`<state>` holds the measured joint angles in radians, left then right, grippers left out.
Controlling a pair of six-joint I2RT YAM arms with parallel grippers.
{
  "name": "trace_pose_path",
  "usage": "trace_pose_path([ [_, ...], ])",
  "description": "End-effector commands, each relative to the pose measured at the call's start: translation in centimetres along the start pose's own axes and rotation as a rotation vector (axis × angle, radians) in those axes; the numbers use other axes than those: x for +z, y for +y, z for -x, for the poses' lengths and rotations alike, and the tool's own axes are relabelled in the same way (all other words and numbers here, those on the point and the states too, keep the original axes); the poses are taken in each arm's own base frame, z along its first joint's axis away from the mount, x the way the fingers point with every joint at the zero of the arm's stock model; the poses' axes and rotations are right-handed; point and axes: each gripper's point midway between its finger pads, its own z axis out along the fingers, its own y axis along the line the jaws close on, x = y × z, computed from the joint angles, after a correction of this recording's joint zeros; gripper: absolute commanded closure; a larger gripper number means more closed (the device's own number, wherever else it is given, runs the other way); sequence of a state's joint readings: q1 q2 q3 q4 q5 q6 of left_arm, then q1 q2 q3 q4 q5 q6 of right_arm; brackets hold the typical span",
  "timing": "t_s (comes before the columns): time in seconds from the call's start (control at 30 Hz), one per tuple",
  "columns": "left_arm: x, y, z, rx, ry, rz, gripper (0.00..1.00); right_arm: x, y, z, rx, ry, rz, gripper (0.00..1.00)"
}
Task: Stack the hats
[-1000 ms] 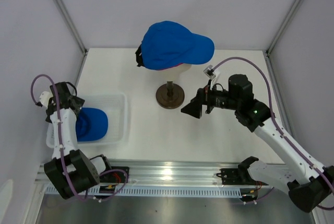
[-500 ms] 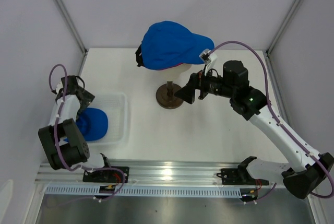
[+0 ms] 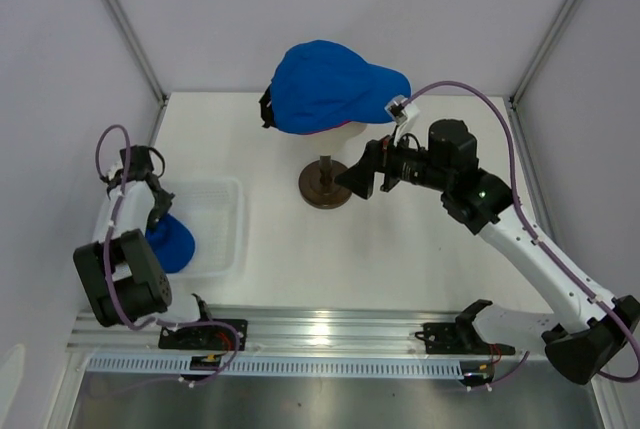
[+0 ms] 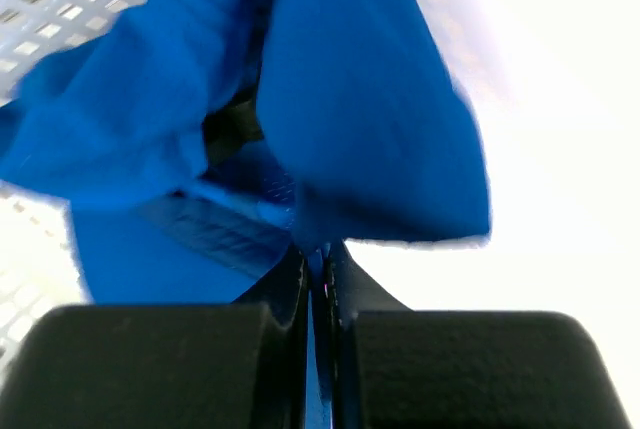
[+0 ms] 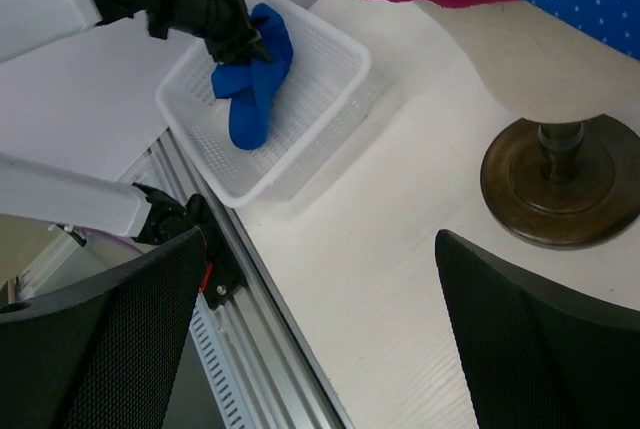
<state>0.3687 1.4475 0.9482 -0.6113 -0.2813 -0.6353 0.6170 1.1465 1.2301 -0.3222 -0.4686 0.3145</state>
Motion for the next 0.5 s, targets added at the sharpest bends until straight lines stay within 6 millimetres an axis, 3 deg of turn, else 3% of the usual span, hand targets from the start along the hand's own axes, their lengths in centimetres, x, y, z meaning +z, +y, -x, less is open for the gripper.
trace_pose_path([
  [0.0,-6.5,-1.9,1.3,0.018,-0.092,-0.196,0.99,0.3,0.8,-0.1,0.105,-0.055,-0.028,0.0],
  [0.07,-10.0,-2.6,0.9,0.029,-0.143,-0.321,0.99,0.7,1.0,-0.6,0.186,-0.08,-0.048,0.01],
  [0.1,-13.9,-2.4,1.7,0.002,-0.243,-0.436,0.99,0.8,1.6,-0.3,0.282,-0.126,-0.05,0.0],
  [0.13,-16.1,-2.5,2.1,-0.011,-0.301,-0.505,0.99,1.2,1.1,-1.7,0.344,-0.117,-0.065,0.01],
  [0.17,-18.5,-3.2,2.4,-0.02,-0.352,-0.617,0.99,1.3,1.6,-1.9,0.387,-0.124,-0.042,0.0],
  [0.27,-27.1,-3.5,1.6,-0.037,-0.481,-0.942,0.99,1.3,3.9,-1.3,0.483,-0.182,0.064,0.01],
  [0.33,-30.3,-4.1,0.2,-0.034,-0.455,-1.086,0.99,0.9,6.0,-0.5,0.511,-0.218,0.127,0.0],
  [0.37,-31.3,-4.4,-0.5,-0.039,-0.429,-1.147,0.99,0.8,6.2,-0.3,0.528,-0.24,0.125,0.01],
  [0.4,-33.6,-5.1,-0.9,-0.024,-0.431,-1.269,0.99,0.7,6.6,0.0,0.55,-0.26,0.134,0.0],
  [0.47,-34.6,-5.1,-2.1,-0.106,-0.402,-1.398,0.99,0.6,6.9,-0.4,0.665,-0.287,0.131,0.01],
])
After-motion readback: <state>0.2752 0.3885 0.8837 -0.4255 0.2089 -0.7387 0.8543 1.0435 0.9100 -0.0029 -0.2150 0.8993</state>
